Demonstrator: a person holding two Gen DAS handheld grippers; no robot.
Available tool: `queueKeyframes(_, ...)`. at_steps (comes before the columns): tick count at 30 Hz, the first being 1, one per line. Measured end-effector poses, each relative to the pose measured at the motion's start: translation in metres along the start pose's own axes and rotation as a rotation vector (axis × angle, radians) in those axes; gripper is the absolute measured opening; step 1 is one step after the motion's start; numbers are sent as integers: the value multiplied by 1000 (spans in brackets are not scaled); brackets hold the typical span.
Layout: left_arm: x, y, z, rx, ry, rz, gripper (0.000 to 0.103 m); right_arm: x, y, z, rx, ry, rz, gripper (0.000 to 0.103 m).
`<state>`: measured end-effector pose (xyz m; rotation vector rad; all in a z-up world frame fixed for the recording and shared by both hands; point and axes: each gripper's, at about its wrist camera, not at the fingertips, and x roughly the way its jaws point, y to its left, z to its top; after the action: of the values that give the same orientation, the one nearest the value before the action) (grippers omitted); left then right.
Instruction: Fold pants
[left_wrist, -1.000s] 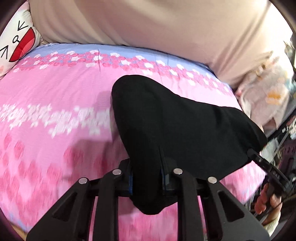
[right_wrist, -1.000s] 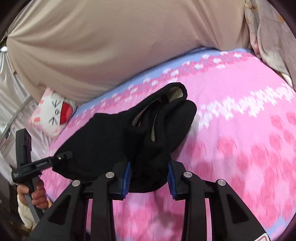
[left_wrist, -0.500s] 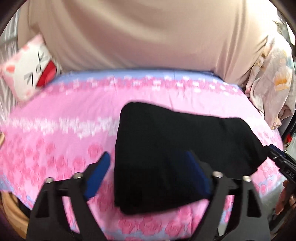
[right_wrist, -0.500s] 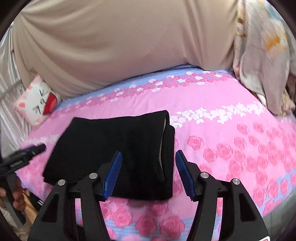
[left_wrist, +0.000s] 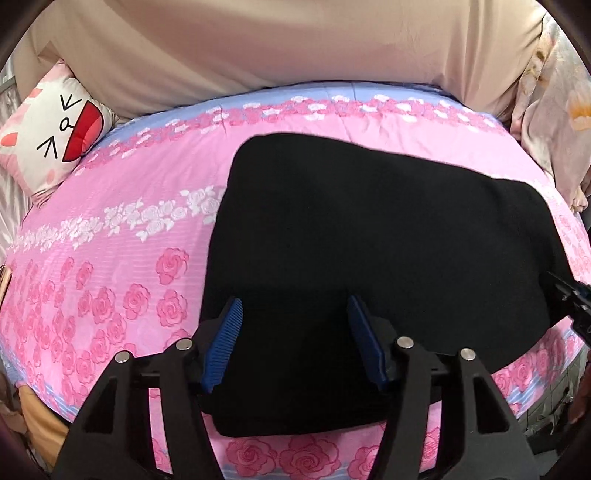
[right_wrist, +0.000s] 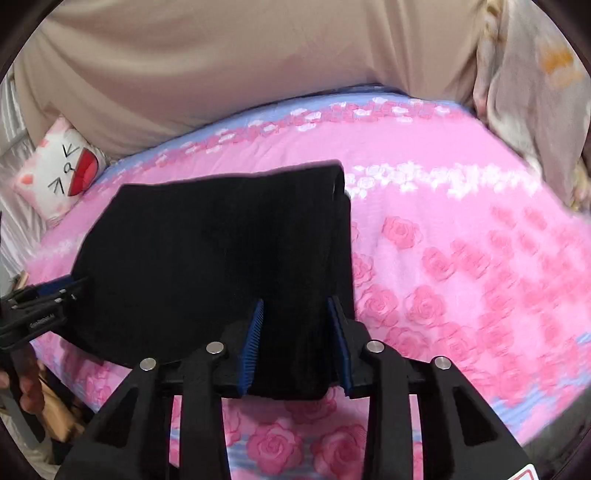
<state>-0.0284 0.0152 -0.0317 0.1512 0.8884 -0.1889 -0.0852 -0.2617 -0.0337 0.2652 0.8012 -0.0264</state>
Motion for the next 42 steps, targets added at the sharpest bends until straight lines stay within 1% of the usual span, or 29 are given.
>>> queueKeyframes(2,-4,1,-1,1,-5,6,64,-18,4,4,15,-29,2,33)
queueKeyframes(4,-9,3,-1,-14,-7,-4,73,-48,17,9,-16,-133,13,33)
queueKeyframes(5,-11,5,-1,-27,-12,-5,76,-54,22,11,-29,-149,20,33)
queueKeyframes(6,-11,6,-1,-40,-13,-1,82,-58,28,13,-42,-156,34,33)
queueKeyframes(8,-8,8,-2,-60,-9,0,83,-54,44,14,-91,-142,58,32)
queueKeyframes(10,-4,8,-5,-55,-2,13,83,-36,50,9,-116,-96,45,32)
queueKeyframes(11,-4,7,-6,-49,-5,18,83,-23,49,6,-116,-59,38,32)
queueKeyframes(12,-3,7,-8,-43,-8,25,83,-6,43,0,-105,-14,28,30)
queueKeyframes(13,-2,8,-9,-39,-5,28,83,4,37,-5,-93,6,36,29)
queueKeyframes(14,-1,11,-11,-40,5,26,84,2,33,-6,-81,-20,58,28)
queueKeyframes(16,-4,17,-12,-69,16,5,82,-8,32,-2,-68,-15,61,28)
queueKeyframes(17,-10,22,-11,-92,18,-15,82,-20,32,3,-59,-47,53,30)
queueKeyframes(18,-15,24,-10,-103,7,-30,82,-30,33,7,-71,-75,46,30)
queueKeyframes(21,-24,22,-1,-92,-35,-29,82,-41,33,22,-97,-122,-16,37)
queueKeyframes(23,-18,15,4,-81,-28,-34,83,-33,25,34,-85,-130,-54,42)
queueKeyframes(25,-11,8,9,-68,-20,-45,83,-11,11,50,-42,-83,-78,48)
queueKeyframes(28,2,-3,11,-36,-8,-17,83,23,5,59,-15,-3,-49,49)
queueKeyframes(29,4,-5,12,-28,-11,-1,83,34,4,60,-4,17,-22,46)
queueKeyframes(30,4,-7,12,-21,-15,7,83,37,7,60,-3,18,-17,43)
queueKeyframes(31,4,-8,13,-17,-19,12,83,36,12,62,-23,0,-38,20)
queueKeyframes(32,4,-7,14,-19,-21,15,83,31,17,63,-47,-24,-56,6)
queueKeyframes(34,3,-5,16,-24,-24,15,83,14,21,70,-33,-73,12,5)
queueKeyframes(35,4,-4,17,-24,-22,19,83,9,20,71,-30,-93,2,5)
queueKeyframes(36,6,-3,17,-23,-21,21,83,10,17,72,-34,-94,-20,5)
queueKeyframes(37,8,-3,18,-24,-19,26,83,17,12,71,-26,-80,-35,5)
queueKeyframes(38,10,-2,18,-26,-17,28,83,29,3,68,-8,-45,-38,8)
queueKeyframes(39,12,-3,19,-25,-16,30,84,47,-3,63,-6,14,-47,11)
queueKeyframes(40,13,-3,19,-24,-16,34,84,52,-5,61,-7,27,-48,11)
queueKeyframes(42,12,-4,20,-21,-15,38,84,36,-3,59,22,-18,-37,18)
